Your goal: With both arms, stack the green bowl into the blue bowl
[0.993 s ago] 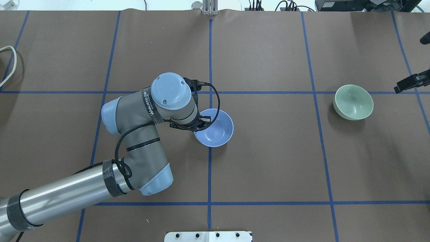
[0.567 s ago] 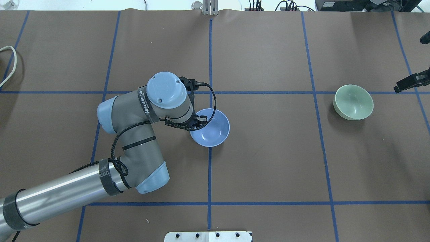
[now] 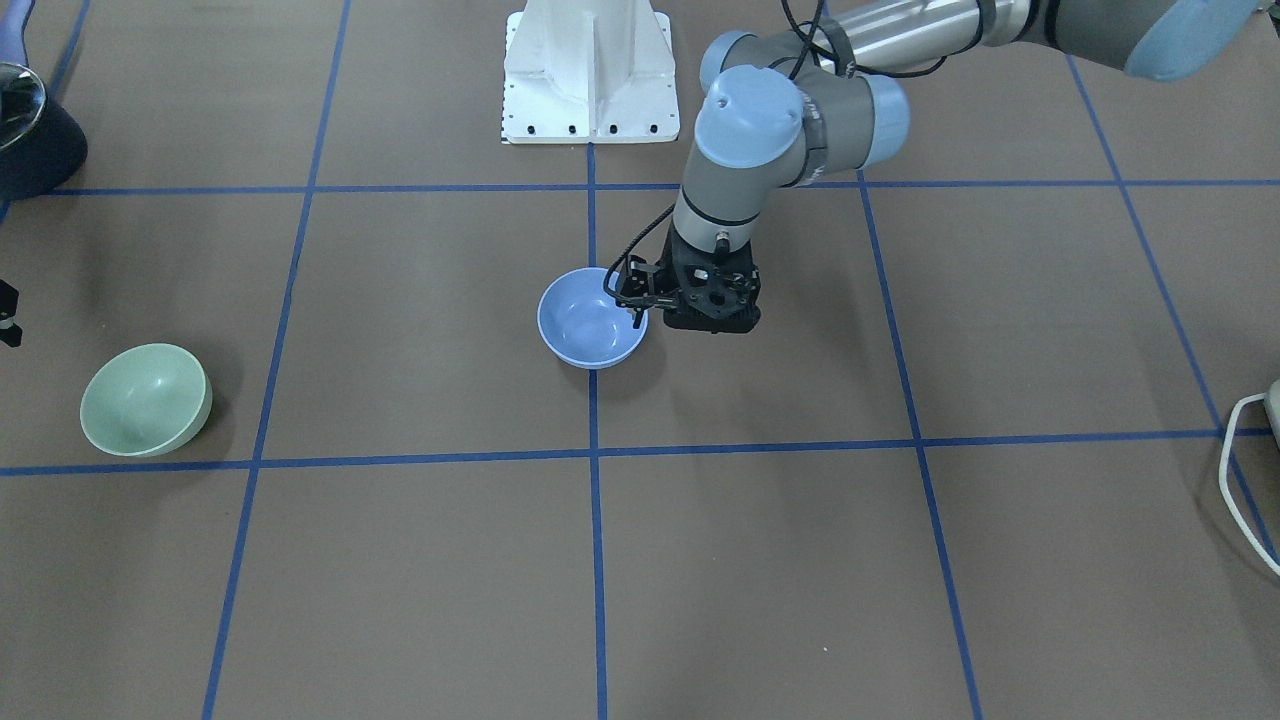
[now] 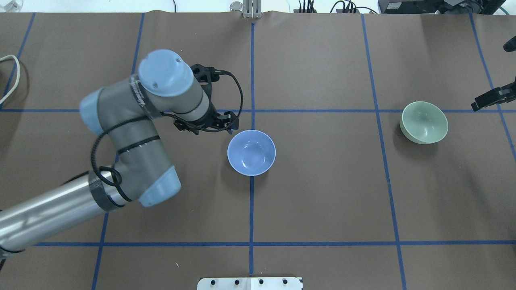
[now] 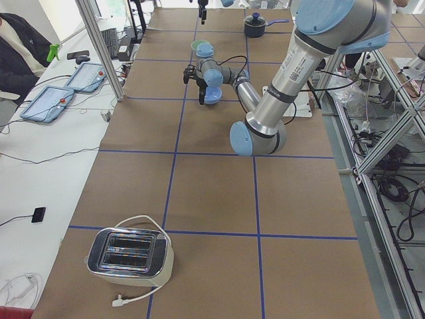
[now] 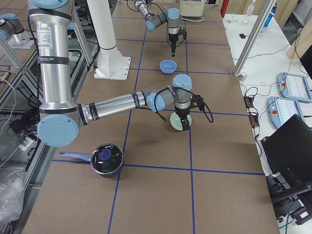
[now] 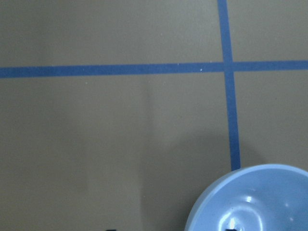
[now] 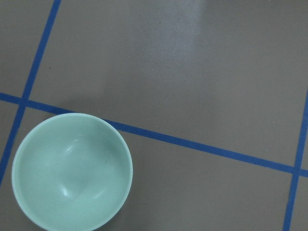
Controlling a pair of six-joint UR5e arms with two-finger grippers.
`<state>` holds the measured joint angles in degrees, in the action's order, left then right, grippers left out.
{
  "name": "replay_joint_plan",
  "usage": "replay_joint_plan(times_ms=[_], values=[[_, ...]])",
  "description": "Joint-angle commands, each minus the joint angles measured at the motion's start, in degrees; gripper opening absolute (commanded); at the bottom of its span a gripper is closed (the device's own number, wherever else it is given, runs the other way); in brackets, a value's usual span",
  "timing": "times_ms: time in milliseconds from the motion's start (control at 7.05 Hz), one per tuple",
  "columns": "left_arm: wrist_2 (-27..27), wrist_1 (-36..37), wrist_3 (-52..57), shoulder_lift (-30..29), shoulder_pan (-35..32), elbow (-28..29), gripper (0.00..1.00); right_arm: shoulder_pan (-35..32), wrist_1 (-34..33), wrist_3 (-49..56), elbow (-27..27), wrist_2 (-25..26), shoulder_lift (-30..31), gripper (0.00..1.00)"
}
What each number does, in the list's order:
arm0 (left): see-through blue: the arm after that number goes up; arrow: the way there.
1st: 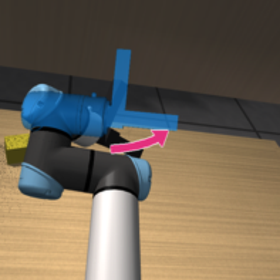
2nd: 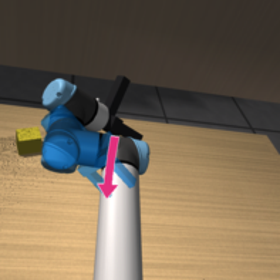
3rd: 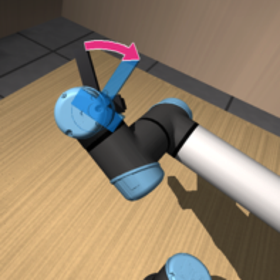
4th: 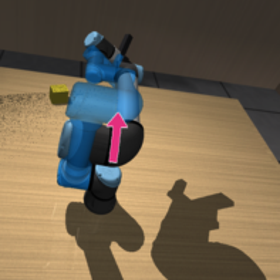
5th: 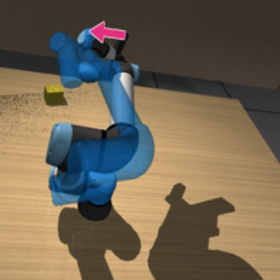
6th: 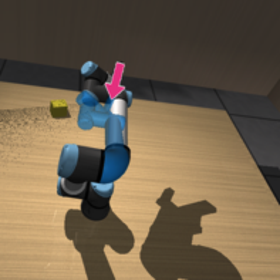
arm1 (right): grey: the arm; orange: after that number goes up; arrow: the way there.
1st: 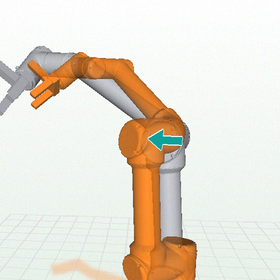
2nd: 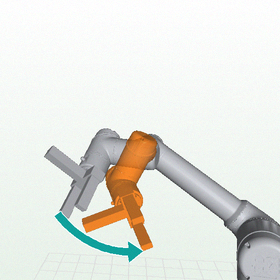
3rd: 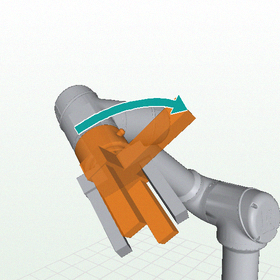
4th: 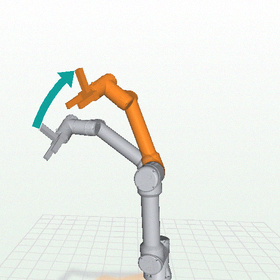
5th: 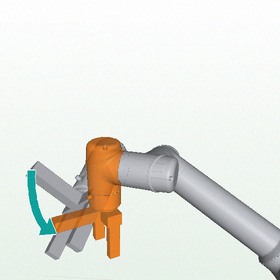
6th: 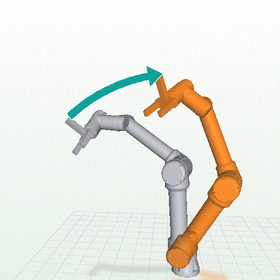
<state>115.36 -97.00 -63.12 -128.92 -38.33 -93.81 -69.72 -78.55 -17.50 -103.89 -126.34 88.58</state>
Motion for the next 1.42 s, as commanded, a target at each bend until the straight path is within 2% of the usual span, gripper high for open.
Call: replay_joint_plan(times_ms=[0, 284, 426, 567, 709, 851, 993, 1277], values=[[9.16, 8.26, 18.9, 6.81, -13.9, -6.36, 0.99, 1.42, 2.59, 0.2, -0.52, 0.21, -0.77, 1.0], [9.8, 22.48, 44.71, 7.89, -26.65, -5.52, 0.99, 1.43, 2.61, 1.41, -0.26, -0.14, -0.16, 1.0], [9.97, 26.56, 55.19, 9.9, -32.71, -4.82, 0.99, 1.34, 2.61, 4.03, -0.17, -0.14, 0.28, 1.0], [11.63, 26.42, 62.43, 14.35, -39.74, -2.89, 0.99, 1.17, 2.69, 7.97, -0.17, -0.22, 1.67, 1.0], [14.25, 26.08, 71.64, 19.01, -47.38, 0.17, 0.99, 1.25, 2.61, 8.62, -0.09, -0.14, 2.04, 1.0], [14.45, 25.98, 79.65, 22.1, -53.54, 3.59, 0.99, 1.25, 2.61, 8.11, 0.18, -0.14, 1.34, 1.0], [14.37, 25.72, 81.64, 26.57, -56.48, 4.33, 0.99, 1.25, 2.52, 8.1, 0.27, -0.22, 1.08, 1.0], [14.54, 23.97, 78.71, 31.08, -56.59, 4.07, 0.99, 1.34, 2.52, 7.93, 0.79, -0.23, 0.72, 1.0]])
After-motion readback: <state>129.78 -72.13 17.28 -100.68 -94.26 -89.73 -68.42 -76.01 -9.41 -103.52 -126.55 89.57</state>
